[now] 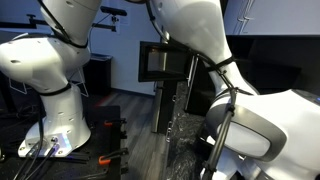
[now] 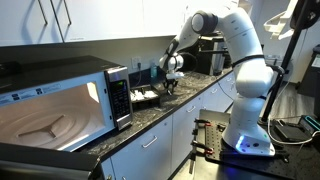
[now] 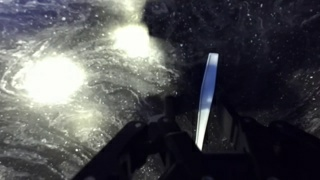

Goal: Pick up the folk from the counter and place it in the black object

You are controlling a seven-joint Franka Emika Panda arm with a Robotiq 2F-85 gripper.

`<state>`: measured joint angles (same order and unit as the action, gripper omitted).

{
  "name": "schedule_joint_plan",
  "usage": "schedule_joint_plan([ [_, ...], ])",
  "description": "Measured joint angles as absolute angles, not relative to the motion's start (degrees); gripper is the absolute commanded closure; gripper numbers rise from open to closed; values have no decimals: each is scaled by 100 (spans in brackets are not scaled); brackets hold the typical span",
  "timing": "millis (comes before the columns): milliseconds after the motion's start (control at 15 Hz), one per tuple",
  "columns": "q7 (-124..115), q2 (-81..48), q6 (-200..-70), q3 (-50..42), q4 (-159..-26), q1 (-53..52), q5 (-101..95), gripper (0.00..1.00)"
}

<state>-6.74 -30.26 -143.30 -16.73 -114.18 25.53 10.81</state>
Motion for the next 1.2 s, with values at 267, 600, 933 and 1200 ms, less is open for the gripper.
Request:
schedule_joint_plan([
  [267, -674, -3082, -14323, -1659, -11336, 2553, 1083, 100],
  [600, -674, -3099, -14322, -1657, -11307, 2553, 1083, 97],
  [933, -674, -3043, -14340, -1656, -11316, 2535, 1083, 97],
  [1200, -674, -2850, -14340, -1654, -11383, 2465, 1079, 97],
])
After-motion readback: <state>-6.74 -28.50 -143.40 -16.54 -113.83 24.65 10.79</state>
